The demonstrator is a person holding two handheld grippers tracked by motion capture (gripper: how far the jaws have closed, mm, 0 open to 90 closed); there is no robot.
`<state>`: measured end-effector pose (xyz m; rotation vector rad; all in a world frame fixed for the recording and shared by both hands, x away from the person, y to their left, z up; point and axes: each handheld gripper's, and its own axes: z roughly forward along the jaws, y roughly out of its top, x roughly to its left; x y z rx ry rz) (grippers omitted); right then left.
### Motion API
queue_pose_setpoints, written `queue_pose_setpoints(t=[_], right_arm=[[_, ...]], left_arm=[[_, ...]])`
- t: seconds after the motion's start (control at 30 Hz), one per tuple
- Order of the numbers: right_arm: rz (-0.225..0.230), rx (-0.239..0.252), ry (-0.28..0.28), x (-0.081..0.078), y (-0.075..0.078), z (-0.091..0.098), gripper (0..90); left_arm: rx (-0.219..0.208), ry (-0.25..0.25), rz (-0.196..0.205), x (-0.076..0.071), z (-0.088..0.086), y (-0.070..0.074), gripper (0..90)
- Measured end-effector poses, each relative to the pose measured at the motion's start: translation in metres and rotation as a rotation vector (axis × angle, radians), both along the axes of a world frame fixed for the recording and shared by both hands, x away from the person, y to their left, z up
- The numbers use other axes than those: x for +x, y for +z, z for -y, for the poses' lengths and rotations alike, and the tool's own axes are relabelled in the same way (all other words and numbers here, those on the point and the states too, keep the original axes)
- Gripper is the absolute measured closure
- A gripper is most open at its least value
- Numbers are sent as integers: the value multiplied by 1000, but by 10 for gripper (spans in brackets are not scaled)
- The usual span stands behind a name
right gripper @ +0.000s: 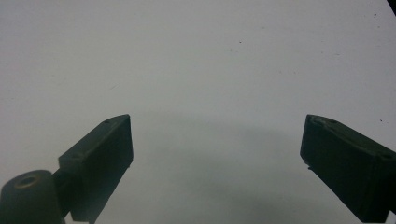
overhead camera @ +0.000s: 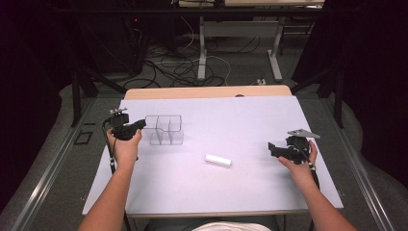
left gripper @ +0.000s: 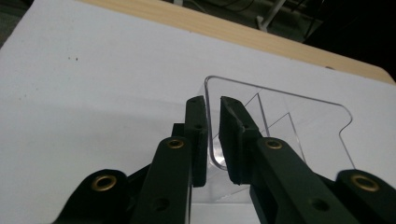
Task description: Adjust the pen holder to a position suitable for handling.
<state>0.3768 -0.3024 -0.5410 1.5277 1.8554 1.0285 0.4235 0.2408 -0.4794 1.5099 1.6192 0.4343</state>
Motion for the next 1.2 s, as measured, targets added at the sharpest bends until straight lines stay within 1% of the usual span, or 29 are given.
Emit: queue_pose_setpoints(t=[0.03, 0.07, 0.1, 0.13, 0.17, 0.23, 0.3, 0.33, 0.4, 0.47, 0.5, 0.57, 0.6, 0.63, 0.67, 0.7, 0.77, 0.87, 0.9, 0.93, 1.03, 1.07, 1.1, 1.2], right_arm=[[-1, 0, 0, 0, 0, 0, 89], [-1, 0, 0, 0, 0, 0, 89], [1, -1, 1, 0, 0, 0, 89], [2, -2, 2, 0, 0, 0, 89], [3, 1, 1, 0, 0, -1, 89], [3, -1, 3, 0, 1, 0, 89], [3, 2, 0, 0, 1, -1, 89], [2, 2, 0, 0, 1, 0, 88], [1, 3, 0, 0, 0, 0, 88], [0, 1, 3, 0, 0, 0, 89], [1, 0, 3, 0, 0, 0, 89], [0, -1, 3, 0, 0, 0, 89], [0, 0, 3, 0, 0, 0, 89], [0, 0, 2, 0, 0, 0, 89], [-2, 3, 0, 0, 0, 0, 89], [0, 0, 1, 0, 0, 0, 89], [-1, 3, 0, 0, -1, 0, 91], [-2, -1, 0, 0, -1, -1, 92], [-1, -2, 3, 0, -1, -1, 92], [-2, -1, 3, 0, -1, -1, 92], [-3, -1, 3, 1, -1, -2, 92], [-5, 1, 2, 1, -1, -2, 92], [-2, -1, 3, 1, -1, -2, 92], [-1, -1, 5, 1, 0, -2, 92]], left_arm=[[3, -1, 16, -1, -1, 1, 785], [7, 2, 36, -1, -2, 1, 785], [4, -3, 44, -1, -4, 1, 779], [1, -1, 61, -1, -4, 0, 775], [13, -16, 59, 0, -6, 0, 772], [22, -14, 68, 1, -8, -3, 772], [33, -15, 58, 3, -11, -5, 780], [25, -6, 60, 4, -10, -7, 799], [38, -14, 45, 6, -11, -10, 815], [45, -23, 39, 8, -10, -13, 842], [39, -21, 42, 9, -9, -15, 851], [54, -35, 30, 10, -8, -15, 867], [39, -27, 31, 11, -6, -16, 882], [54, -34, 31, 12, -6, -16, 899], [57, -29, 29, 12, -4, -16, 900], [73, -33, 24, 12, -4, -16, 900], [84, -33, 25, 13, -2, -18, 900], [75, -25, 38, 12, -2, -19, 900], [67, -29, 35, 12, -1, -19, 900], [70, -34, 35, 12, 1, -19, 900], [67, -49, 40, 12, 9, -20, 900], [71, -54, 34, 11, 13, -19, 900], [67, -52, 45, 11, 17, -20, 900], [63, -68, 39, 11, 32, -20, 900]])
